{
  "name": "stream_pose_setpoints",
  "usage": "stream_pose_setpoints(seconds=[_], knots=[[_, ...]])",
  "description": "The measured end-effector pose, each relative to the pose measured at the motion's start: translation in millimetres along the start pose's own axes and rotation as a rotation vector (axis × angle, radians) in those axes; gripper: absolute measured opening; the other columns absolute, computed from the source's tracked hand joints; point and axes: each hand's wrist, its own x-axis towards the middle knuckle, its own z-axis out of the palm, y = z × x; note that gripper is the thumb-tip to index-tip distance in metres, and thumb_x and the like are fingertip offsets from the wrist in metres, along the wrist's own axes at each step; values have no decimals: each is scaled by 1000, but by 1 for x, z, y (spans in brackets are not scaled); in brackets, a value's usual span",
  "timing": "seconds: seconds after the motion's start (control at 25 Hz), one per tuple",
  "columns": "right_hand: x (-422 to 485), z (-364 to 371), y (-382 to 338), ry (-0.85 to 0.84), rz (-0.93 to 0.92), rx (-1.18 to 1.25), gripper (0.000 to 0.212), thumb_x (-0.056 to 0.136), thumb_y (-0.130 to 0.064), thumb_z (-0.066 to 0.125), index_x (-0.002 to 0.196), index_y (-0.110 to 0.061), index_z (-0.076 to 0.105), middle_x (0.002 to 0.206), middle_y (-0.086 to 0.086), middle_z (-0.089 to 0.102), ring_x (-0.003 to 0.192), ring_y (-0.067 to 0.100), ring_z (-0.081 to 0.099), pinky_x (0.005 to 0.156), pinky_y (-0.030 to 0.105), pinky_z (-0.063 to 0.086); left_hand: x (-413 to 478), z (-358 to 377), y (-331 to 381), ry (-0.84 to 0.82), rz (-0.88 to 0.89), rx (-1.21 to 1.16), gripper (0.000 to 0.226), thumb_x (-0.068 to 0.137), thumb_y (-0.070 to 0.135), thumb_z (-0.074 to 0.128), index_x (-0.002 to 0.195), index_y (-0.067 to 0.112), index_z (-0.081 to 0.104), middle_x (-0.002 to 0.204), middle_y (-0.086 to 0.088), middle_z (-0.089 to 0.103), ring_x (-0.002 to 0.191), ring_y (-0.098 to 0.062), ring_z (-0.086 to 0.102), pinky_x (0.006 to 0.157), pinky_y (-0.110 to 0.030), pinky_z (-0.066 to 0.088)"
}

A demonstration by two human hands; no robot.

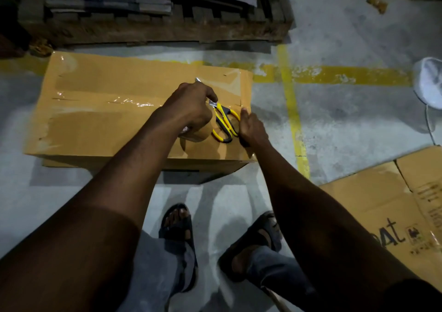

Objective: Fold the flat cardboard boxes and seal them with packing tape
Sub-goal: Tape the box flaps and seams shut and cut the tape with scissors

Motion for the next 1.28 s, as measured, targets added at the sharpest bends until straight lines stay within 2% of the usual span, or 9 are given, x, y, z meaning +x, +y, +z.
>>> stream_pose_setpoints(seconds=[0.2,0.36,0.44,0.6,0.72,0.8,0.88,1.12,1.28], knots=[[38,-20,-41,310,-77,-36,39,104,-31,36,120,1,52,123,23,58,116,40,55,91,44,44,9,-1,3,13,-9,-16,61,74,0,56,127,28,61,128,-13,57,119,-29,51,77,-24,38],[76,-14,-53,112,-150,-104,48,107,-33,29,121,8,51,124,31,57,119,44,52,92,43,40,14,-1,7,5,-27,-21,63,73,-2,57,128,29,60,131,-10,54,116,-27,51,65,-23,39],[90,-12,-44,62,-64,-40,58,107,-41,25,124,7,51,129,32,54,123,45,50,98,44,39,17,0,6,8,-17,-9,63,71,0,57,127,30,61,132,-10,55,118,-26,51,70,-22,38],[93,-9,-57,290,58,-10,53,99,-45,45,138,-11,37,141,17,39,128,40,42,99,53,39,24,2,2,1,-11,-32,60,72,5,57,126,30,60,132,-10,54,121,-26,49,77,-21,37],[108,-21,-67,241,-112,-56,47,95,-29,50,141,-22,39,151,7,30,136,35,32,102,57,33,25,5,0,-19,-15,-46,58,75,8,56,128,32,58,136,-8,51,123,-26,47,81,-22,36],[127,-34,-64,89,-162,-160,46,92,-33,47,137,-29,49,152,5,37,138,34,33,106,58,29,24,6,-1,-20,-17,-48,59,75,8,57,128,33,58,137,-7,50,123,-26,47,81,-22,36],[133,-41,-61,28,-137,-183,47,85,-44,43,127,-29,59,137,11,55,130,36,45,106,55,34,23,4,0,-18,-23,-45,59,75,8,57,128,33,58,136,-7,51,123,-25,47,77,-22,37],[103,-16,-65,306,11,-171,37,100,-40,48,122,-13,61,125,14,61,117,35,57,97,44,45,21,2,3,-35,-27,-37,64,72,3,57,129,33,57,137,-7,49,119,-24,49,67,-24,36],[98,-28,-62,169,-72,-154,42,101,-41,46,128,-9,55,129,16,58,121,35,54,97,41,43,15,-1,5,-30,-13,-25,63,73,1,57,128,31,59,135,-9,52,116,-27,52,72,-25,38]])
